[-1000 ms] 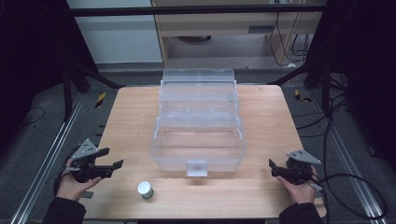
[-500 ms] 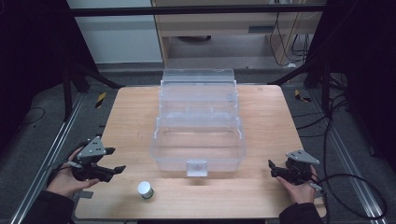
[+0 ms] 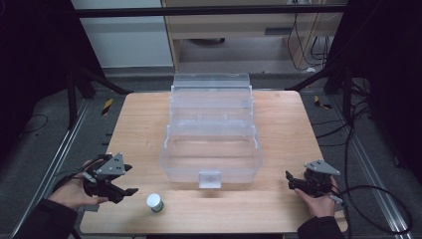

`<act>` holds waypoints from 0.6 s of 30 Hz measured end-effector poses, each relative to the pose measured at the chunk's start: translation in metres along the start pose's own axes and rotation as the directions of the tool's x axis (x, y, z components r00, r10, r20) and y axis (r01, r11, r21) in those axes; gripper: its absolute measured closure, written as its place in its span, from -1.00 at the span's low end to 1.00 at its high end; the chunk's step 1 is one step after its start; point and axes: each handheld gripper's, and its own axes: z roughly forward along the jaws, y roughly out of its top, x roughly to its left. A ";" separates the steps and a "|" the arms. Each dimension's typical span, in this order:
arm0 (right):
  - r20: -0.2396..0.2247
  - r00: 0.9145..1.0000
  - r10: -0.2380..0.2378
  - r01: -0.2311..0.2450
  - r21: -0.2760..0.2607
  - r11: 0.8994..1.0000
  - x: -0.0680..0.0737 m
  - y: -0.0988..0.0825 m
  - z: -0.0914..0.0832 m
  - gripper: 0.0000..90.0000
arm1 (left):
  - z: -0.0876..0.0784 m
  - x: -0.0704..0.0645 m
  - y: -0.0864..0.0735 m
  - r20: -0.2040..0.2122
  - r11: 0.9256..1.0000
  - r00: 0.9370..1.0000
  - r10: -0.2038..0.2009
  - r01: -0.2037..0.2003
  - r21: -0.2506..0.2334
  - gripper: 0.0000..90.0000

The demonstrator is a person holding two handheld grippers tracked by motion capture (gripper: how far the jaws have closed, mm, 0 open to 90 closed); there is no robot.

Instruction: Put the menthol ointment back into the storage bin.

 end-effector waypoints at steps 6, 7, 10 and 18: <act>-0.002 1.000 -0.005 0.005 0.002 1.000 0.000 0.000 0.000 -0.76 | 0.010 -0.006 0.009 0.039 0.997 0.998 0.058 -0.060 0.048 -0.44; -0.001 1.000 -0.008 0.008 0.002 1.000 0.000 0.000 0.001 -0.76 | 0.010 -0.006 0.009 0.039 0.997 0.998 0.058 -0.060 0.048 -0.44; -0.002 1.000 -0.013 0.013 0.004 1.000 0.000 0.000 0.001 -0.76 | 0.017 -0.009 0.013 0.070 0.993 0.994 0.081 -0.086 0.077 -0.44; -0.006 1.000 -0.013 0.013 0.014 1.000 0.001 0.000 0.002 -0.77 | 0.032 -0.015 0.023 0.123 0.982 0.984 0.131 -0.146 0.122 -0.40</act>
